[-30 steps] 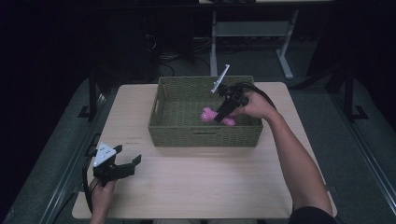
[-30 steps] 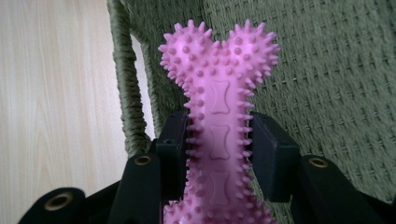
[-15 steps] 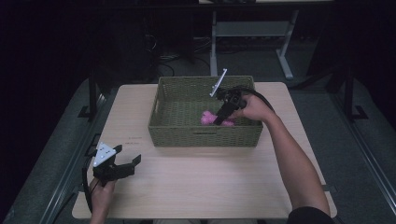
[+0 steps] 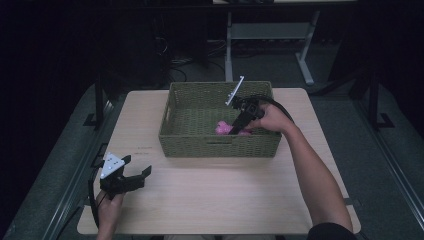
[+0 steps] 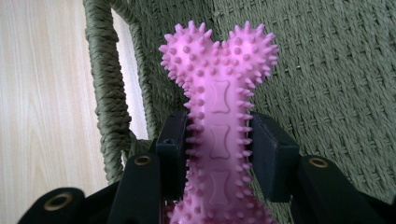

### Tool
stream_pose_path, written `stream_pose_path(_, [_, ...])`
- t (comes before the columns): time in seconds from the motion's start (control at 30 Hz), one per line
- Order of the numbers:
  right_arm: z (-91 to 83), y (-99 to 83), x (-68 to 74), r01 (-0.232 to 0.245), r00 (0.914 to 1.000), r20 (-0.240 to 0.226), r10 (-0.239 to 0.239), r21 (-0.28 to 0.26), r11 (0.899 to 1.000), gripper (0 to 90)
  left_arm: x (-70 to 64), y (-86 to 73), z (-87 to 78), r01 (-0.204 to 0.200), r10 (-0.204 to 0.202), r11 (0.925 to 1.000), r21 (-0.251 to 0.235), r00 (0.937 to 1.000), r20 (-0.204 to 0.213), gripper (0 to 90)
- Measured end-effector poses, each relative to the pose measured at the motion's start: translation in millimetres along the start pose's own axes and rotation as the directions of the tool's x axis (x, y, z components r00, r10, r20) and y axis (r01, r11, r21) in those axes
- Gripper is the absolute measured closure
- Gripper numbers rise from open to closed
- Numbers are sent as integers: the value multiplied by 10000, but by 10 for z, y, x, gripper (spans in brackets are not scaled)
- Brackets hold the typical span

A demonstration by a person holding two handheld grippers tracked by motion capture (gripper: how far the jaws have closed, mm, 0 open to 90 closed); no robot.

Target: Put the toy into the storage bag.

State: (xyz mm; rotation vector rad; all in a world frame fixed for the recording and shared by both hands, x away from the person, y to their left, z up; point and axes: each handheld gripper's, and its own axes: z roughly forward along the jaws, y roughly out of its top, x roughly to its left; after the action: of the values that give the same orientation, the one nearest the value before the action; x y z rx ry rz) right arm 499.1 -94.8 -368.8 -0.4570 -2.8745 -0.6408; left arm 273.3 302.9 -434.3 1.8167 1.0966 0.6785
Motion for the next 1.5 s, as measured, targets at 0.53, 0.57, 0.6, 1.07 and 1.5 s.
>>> stream_pose_path(0.53, [40,-24,-27,-114,9999,21,114,38,9999,581,1,0,3,-25,25,10000,25,10000,17,138])
stream_pose_path(0.57, [40,-24,-27,-114,9999,21,114,38,9999,581,1,0,3,-25,25,10000,25,10000,17,139])
stream_pose_path(0.6, [46,-23,-27,-146,9999,83,146,94,9998,580,0,0,3,-28,28,10000,27,10000,3,139])
stream_pose_path(1.07, [32,-30,-44,-400,9992,20,400,-33,9992,551,-3,1,3,-42,42,10000,29,10000,12,139])
stream_pose_path(1.5, [34,-45,-49,-553,9984,137,552,102,9984,521,-3,1,4,-31,31,10000,42,10000,7,139])
